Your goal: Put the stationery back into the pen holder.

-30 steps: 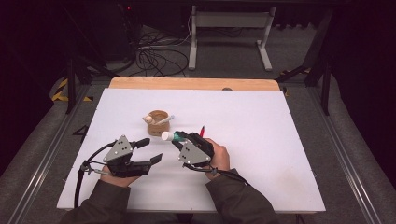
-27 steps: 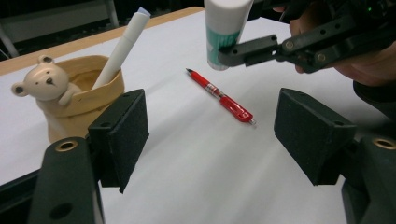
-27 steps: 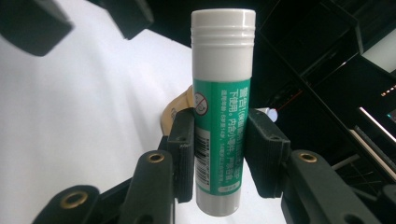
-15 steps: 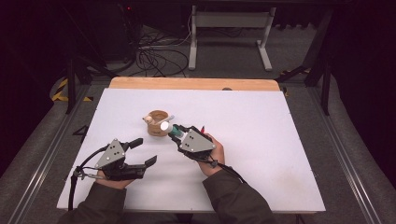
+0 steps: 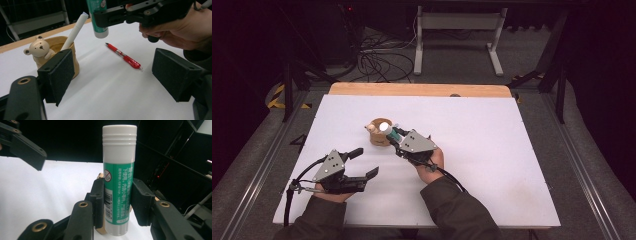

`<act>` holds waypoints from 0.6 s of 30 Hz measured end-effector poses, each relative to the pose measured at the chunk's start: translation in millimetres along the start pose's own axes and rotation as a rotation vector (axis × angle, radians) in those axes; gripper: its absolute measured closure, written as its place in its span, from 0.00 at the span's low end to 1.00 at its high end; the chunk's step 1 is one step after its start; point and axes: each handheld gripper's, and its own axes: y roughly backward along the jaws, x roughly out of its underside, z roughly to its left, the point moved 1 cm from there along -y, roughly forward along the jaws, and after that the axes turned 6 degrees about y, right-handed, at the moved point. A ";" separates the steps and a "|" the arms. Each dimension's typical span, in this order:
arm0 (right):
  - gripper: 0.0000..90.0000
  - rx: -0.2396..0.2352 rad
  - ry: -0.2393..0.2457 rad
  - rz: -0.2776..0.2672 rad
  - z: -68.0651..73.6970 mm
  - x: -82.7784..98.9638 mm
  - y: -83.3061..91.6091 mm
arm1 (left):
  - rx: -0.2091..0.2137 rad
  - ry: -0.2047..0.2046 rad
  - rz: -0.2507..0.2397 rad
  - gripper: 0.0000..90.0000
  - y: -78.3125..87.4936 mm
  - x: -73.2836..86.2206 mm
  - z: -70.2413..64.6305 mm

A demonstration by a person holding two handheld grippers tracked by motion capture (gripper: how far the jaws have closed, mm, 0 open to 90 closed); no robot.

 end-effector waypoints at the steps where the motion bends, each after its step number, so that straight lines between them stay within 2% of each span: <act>1: 0.73 0.004 0.001 0.005 -0.2 0.6 -1.8 | 0.000 0.002 0.000 0.21 -0.1 0.1 0.0; 10: 0.73 0.021 -0.045 0.013 -5.0 7.0 -18.3 | 0.001 0.008 -0.004 0.21 -0.6 0.7 0.4; 18: 0.73 0.037 -0.045 0.013 -10.1 5.7 -35.0 | 0.001 0.011 -0.005 0.21 -0.1 1.0 1.3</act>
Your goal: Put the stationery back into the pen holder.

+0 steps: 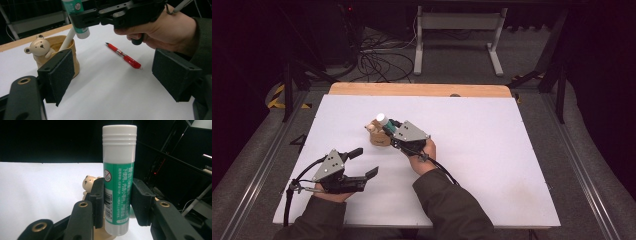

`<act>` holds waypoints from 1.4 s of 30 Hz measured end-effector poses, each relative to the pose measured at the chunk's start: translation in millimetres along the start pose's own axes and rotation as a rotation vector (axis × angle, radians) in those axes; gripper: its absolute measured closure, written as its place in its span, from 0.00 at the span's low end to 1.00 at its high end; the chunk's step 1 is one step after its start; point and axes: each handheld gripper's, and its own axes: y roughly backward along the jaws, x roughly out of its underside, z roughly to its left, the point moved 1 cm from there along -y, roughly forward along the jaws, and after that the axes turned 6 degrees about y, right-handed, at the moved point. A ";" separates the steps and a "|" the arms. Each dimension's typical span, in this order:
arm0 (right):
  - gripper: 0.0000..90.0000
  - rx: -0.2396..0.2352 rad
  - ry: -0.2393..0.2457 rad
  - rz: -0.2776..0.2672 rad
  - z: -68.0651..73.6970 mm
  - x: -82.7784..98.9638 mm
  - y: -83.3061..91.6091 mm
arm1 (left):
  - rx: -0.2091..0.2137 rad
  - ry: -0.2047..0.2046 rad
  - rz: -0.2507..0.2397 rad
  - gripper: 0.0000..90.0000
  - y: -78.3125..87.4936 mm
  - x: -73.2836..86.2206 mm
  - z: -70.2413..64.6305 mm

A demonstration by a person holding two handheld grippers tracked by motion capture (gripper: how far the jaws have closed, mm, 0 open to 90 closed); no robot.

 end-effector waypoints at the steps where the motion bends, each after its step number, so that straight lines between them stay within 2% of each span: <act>1: 0.73 0.002 -0.002 0.001 -0.3 0.4 -2.9 | 0.000 0.000 0.001 0.21 0.2 0.0 0.2; 4: 0.73 0.010 -0.008 0.000 -0.5 2.1 -8.8 | -0.002 0.003 -0.003 0.21 0.5 0.2 1.1; 14: 0.73 0.023 -0.092 -0.027 -6.7 8.2 -21.6 | 0.000 0.003 -0.001 0.21 0.3 0.5 1.7; 16: 0.73 0.020 -0.111 -0.034 -8.3 8.4 -23.7 | 0.002 0.003 -0.001 0.21 0.2 0.5 1.6; 29: 0.73 -0.013 -0.166 -0.050 -6.8 11.8 -41.2 | 0.003 0.009 -0.002 0.21 0.7 0.9 2.6; 36: 0.73 -0.030 -0.195 -0.007 -5.7 20.4 -46.1 | 0.005 0.009 -0.001 0.21 0.2 1.4 2.6; 42: 0.73 -0.030 -0.203 0.002 -6.4 21.3 -46.1 | 0.008 0.008 0.003 0.21 -0.2 1.7 2.4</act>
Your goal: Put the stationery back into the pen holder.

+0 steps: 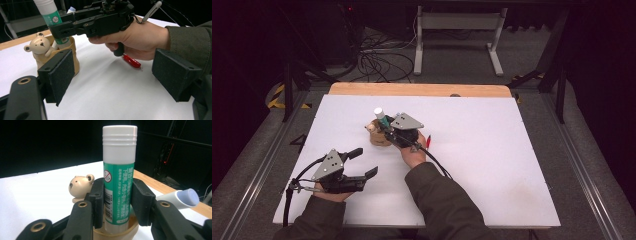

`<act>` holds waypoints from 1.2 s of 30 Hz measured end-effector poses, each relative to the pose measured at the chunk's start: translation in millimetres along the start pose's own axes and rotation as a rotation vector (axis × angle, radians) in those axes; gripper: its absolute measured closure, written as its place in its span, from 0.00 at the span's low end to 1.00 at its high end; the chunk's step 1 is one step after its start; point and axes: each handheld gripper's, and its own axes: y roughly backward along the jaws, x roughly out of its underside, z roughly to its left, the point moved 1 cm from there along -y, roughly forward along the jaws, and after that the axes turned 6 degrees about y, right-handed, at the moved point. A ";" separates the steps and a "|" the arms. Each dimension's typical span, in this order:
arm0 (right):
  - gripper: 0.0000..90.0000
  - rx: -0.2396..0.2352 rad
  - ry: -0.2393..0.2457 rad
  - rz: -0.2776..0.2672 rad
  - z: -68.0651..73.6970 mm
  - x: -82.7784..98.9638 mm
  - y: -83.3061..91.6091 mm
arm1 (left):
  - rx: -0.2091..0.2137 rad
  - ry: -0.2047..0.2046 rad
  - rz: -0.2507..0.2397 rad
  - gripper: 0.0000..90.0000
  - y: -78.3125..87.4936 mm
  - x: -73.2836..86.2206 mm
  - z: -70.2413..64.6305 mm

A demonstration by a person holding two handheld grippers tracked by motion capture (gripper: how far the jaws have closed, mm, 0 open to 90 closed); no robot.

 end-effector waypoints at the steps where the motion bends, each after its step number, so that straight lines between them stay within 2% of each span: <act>1: 0.72 0.000 -0.001 0.003 0.0 0.0 0.0 | 0.000 0.001 0.000 0.21 0.0 0.0 0.0; 17: 0.69 -0.002 0.027 0.027 3.1 -0.9 1.3 | 0.001 -0.002 0.002 0.21 -0.6 0.4 -0.1; 21: 0.66 -0.003 0.033 0.010 2.8 -4.7 4.1 | 0.000 -0.005 0.003 0.21 -0.6 0.5 0.2; 27: 0.60 -0.014 0.077 0.006 5.0 -10.1 11.0 | -0.002 -0.004 0.006 0.21 -0.8 0.5 -0.5; 36: 0.52 -0.037 0.106 -0.051 6.0 -18.2 26.0 | -0.001 -0.006 0.008 0.21 -2.5 1.3 -1.3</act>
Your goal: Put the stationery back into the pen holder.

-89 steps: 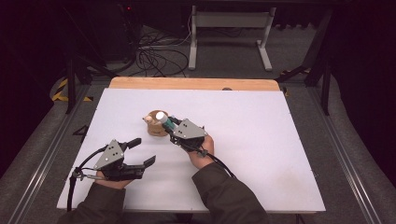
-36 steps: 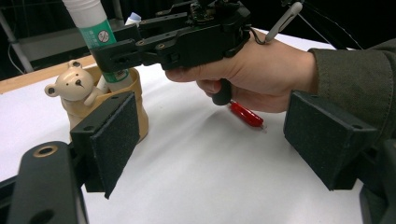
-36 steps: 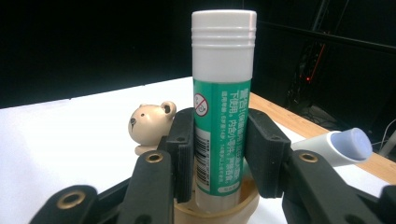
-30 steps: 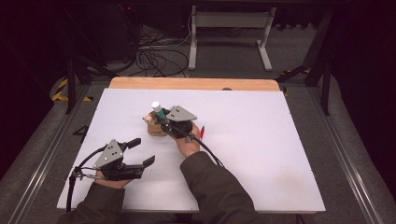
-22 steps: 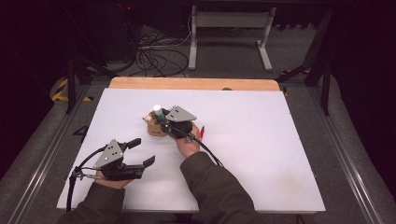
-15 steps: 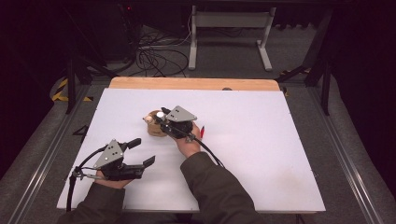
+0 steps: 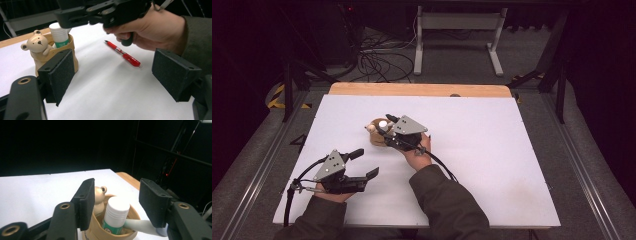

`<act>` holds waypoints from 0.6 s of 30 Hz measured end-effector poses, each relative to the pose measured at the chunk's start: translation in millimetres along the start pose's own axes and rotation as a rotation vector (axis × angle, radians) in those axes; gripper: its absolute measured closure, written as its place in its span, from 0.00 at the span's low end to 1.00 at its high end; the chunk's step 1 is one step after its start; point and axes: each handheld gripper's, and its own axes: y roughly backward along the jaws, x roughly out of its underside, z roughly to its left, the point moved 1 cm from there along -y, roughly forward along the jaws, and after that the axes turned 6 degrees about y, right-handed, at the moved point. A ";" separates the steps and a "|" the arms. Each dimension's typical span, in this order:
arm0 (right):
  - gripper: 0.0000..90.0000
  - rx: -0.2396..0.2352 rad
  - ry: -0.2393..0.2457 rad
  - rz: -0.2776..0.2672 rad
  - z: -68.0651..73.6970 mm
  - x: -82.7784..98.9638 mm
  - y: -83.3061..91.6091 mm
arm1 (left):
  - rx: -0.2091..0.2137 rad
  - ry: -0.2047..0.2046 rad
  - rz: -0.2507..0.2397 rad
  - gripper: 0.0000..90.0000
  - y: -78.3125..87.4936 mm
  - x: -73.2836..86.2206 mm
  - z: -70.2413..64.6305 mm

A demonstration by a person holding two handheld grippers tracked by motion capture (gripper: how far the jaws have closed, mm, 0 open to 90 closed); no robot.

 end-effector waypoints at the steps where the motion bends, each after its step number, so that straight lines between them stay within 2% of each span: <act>1: 0.51 -0.002 0.006 -0.007 -0.2 -1.9 2.9 | 0.000 0.000 0.000 0.21 -0.2 0.1 -0.1; 3: 0.49 -0.003 0.013 -0.016 -1.0 -4.2 7.2 | 0.002 0.013 0.000 0.21 -0.8 0.4 -1.2; 8: 0.46 -0.004 0.027 -0.032 -2.4 -9.2 19.1 | 0.004 0.007 0.003 0.21 -2.1 0.1 -2.9; 11: 0.41 -0.002 0.036 -0.030 -2.6 -10.5 25.2 | 0.004 0.002 0.005 0.21 -3.2 0.1 -4.4; 15: 0.35 -0.004 0.024 -0.033 -2.8 -10.4 34.2 | 0.005 -0.002 0.011 0.21 -5.1 0.0 -6.6; 18: 0.30 0.006 -0.002 -0.034 -4.1 -10.6 40.3 | 0.007 0.001 0.012 0.21 -6.7 0.0 -8.5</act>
